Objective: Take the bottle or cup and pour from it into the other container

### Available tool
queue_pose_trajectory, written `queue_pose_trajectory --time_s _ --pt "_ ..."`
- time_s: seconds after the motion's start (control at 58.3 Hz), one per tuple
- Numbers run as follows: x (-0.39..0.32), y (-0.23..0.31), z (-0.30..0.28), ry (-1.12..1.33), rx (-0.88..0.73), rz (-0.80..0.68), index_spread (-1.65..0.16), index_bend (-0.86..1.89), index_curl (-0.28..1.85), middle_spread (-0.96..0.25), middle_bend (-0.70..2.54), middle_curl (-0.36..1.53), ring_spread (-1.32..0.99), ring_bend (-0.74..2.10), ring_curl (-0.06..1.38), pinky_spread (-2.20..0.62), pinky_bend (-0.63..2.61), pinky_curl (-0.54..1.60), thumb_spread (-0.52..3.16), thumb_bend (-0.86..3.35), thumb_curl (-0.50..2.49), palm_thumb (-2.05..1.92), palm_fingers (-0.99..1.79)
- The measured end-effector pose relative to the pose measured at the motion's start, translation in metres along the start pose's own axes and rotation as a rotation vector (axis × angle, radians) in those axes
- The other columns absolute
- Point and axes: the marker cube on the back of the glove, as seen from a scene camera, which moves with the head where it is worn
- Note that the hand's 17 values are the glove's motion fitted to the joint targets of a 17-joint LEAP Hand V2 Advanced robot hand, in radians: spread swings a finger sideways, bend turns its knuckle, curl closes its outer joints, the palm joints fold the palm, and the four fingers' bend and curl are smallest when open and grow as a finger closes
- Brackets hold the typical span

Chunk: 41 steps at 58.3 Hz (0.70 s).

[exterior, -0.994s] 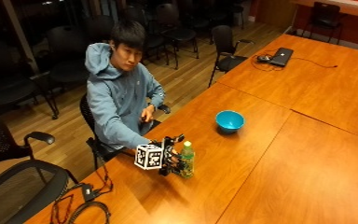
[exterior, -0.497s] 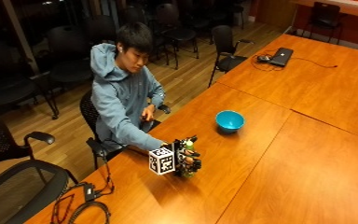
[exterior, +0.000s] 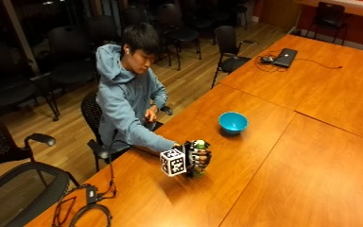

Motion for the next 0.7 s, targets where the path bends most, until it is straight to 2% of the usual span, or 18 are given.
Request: queue_pose_trajectory --time_s 0.257,0.394,0.549,0.703 --pt "-0.04 -0.002 0.051 0.173 -0.184 -0.066 -0.1 0.2 0.47 -0.04 0.31 0.48 -0.16 0.52 0.43 -0.16 0.53 0.32 0.27 -0.04 0.63 1.04 1.25" --pt "-0.077 0.001 0.094 0.293 -0.363 -0.115 -0.09 0.2 0.49 -0.04 0.32 0.49 -0.16 0.52 0.44 -0.16 0.52 0.33 0.24 -0.04 0.65 1.03 1.25" --pt "-0.117 0.018 0.16 0.537 -0.559 -0.184 -0.09 0.2 0.5 -0.04 0.32 0.5 -0.17 0.52 0.45 -0.16 0.51 0.34 0.22 -0.04 0.67 1.02 1.26" --pt "-0.158 0.019 0.206 0.709 -0.76 -0.201 -0.09 0.2 0.51 -0.04 0.32 0.51 -0.17 0.52 0.46 -0.16 0.51 0.35 0.21 -0.04 0.68 1.02 1.26"
